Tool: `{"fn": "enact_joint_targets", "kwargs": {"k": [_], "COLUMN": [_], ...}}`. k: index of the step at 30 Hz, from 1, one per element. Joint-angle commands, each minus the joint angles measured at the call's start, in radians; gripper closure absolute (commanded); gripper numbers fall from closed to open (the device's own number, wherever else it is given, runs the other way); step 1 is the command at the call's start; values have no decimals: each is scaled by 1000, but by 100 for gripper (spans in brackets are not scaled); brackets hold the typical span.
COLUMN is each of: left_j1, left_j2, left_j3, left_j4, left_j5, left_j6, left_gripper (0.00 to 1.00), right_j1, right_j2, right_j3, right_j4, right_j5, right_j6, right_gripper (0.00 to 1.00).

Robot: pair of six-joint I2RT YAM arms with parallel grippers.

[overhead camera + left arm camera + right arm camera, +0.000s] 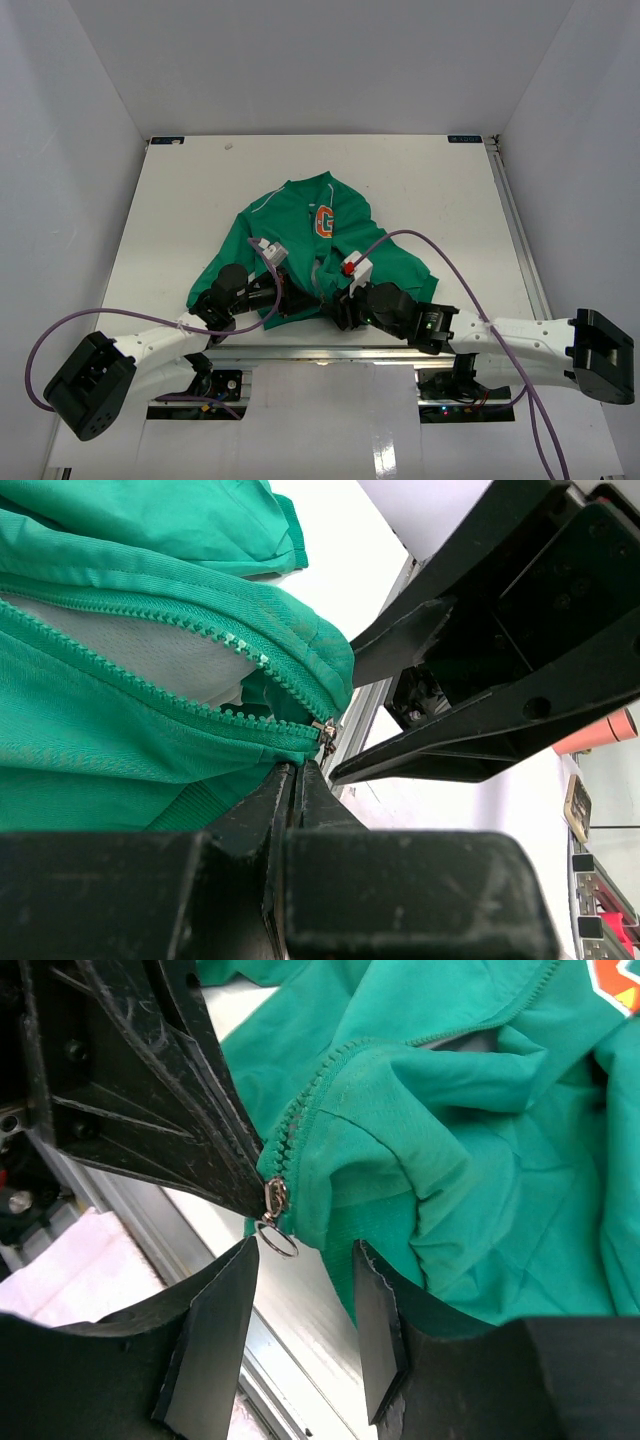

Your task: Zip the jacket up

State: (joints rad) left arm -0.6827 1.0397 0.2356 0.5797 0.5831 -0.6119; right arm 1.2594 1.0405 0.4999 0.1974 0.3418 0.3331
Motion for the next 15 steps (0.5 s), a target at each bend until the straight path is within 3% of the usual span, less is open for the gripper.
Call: {"fn": "enact_joint_targets", "kwargs": {"k": [1, 15], "left_j1": [3, 3], "left_j2": [0, -17], "left_j3": [33, 33], "left_j4": [23, 5], "left_j5": [4, 3], "left_j6": [-9, -14], "left_gripper": [100, 100], "right_j1": [64, 118], "right_j2": [-4, 70], "right_j3": [87, 148], "right_j4": [-60, -119], "right_j5": [163, 272], "right_j6": [20, 43], "right_gripper": [52, 49]}}
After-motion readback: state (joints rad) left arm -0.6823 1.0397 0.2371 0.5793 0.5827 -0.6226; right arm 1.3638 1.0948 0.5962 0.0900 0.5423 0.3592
